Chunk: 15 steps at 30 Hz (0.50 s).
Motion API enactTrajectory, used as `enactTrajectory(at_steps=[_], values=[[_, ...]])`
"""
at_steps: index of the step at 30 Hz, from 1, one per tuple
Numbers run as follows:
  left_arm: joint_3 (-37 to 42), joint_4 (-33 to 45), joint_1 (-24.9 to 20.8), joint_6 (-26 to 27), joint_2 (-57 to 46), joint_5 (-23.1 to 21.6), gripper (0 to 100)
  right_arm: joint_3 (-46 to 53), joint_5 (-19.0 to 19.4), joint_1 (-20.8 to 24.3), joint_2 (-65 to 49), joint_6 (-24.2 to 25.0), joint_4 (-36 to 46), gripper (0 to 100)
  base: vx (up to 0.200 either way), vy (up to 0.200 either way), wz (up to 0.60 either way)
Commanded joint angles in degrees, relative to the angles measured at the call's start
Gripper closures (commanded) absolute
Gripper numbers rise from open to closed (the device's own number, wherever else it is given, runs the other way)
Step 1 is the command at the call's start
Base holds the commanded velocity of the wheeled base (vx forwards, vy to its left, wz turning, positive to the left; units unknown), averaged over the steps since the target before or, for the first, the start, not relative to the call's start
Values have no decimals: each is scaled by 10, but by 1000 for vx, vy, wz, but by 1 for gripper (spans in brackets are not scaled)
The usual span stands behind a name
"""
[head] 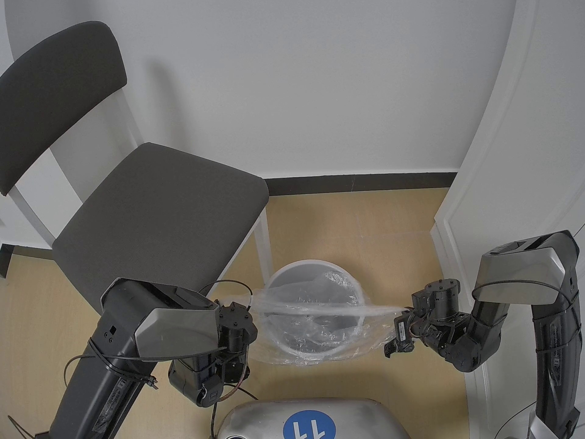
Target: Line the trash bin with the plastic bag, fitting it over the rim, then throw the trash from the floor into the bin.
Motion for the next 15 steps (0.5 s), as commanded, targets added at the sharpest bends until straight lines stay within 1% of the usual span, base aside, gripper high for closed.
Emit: enactTrajectory(at_steps=[1,2,3,5,6,11,15], values=[[36,-1,15,5,-19,-2,100,22,2,-15,5,-30,-1,100,0,0,0],[38,-1,15,5,-21,-2,100,23,2,-16,5,-33,-1,100,0,0,0],[49,-1,15,5,-31,-9,100,29,5,-20,6,-49,-5,100,0,0,0],[51,-1,16,5,-33,-12,100,32,5,-20,6,-54,-9,100,0,0,0],[51,-1,15,5,-33,-18,100,41,6,-20,11,-60,-28,100,0,0,0],[45,-2,11,0,-32,-21,100,43,6,-15,16,-60,-57,100,0,0,0],[46,-3,0,-13,-44,-45,100,54,7,-10,12,-61,-93,100,0,0,0]])
